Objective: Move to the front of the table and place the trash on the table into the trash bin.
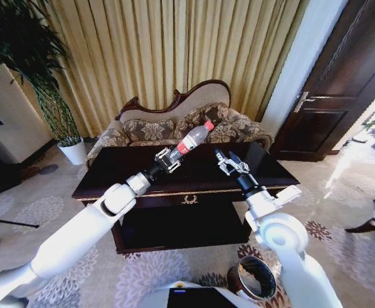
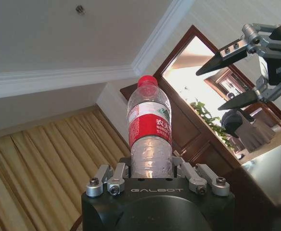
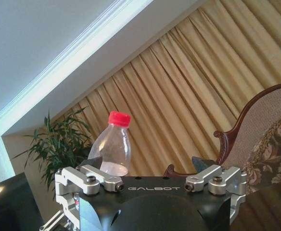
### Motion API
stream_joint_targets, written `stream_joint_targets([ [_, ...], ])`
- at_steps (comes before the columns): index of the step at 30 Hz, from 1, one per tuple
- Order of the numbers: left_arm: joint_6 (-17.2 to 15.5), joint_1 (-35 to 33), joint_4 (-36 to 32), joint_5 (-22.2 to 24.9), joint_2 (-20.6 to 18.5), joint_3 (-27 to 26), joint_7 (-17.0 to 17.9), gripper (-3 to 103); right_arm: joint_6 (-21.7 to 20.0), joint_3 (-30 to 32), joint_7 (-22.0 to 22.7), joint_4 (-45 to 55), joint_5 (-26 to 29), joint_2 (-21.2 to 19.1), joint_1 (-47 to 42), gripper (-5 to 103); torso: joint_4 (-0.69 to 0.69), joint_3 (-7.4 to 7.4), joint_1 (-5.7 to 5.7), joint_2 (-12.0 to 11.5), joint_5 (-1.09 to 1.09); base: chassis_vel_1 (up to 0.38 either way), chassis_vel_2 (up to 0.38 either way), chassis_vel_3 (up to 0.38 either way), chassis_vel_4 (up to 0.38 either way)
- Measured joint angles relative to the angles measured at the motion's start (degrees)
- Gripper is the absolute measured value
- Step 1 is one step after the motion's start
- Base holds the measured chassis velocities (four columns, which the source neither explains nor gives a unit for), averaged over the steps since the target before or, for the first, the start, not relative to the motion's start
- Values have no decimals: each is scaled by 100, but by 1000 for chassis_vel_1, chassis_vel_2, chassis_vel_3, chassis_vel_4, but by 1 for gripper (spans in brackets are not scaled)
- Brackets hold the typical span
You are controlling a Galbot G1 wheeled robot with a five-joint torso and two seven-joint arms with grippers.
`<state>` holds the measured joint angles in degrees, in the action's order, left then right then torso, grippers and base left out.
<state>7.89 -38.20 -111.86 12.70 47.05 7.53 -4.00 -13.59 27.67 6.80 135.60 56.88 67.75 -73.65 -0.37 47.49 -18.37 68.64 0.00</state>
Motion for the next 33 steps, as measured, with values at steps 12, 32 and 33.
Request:
stream_joint_targets([
  [12, -77, 107, 16, -3, 94, 206, 49, 39, -5, -205, 1, -174, -24, -4, 201, 100, -1, 0, 0, 0, 0, 0, 0, 0, 0],
  [32, -82, 459, 167, 2, 179, 604, 101, 39, -7, -485, 1, -390, -88, -420, 464, 100, 0, 0, 0, 0, 0, 0, 0, 0, 0],
  [33, -84, 495, 182, 5, 193, 622, 104, 39, -8, -498, 1, -427, -87, -445, 492, 100, -1, 1, 0, 0, 0, 0, 0, 0, 0],
])
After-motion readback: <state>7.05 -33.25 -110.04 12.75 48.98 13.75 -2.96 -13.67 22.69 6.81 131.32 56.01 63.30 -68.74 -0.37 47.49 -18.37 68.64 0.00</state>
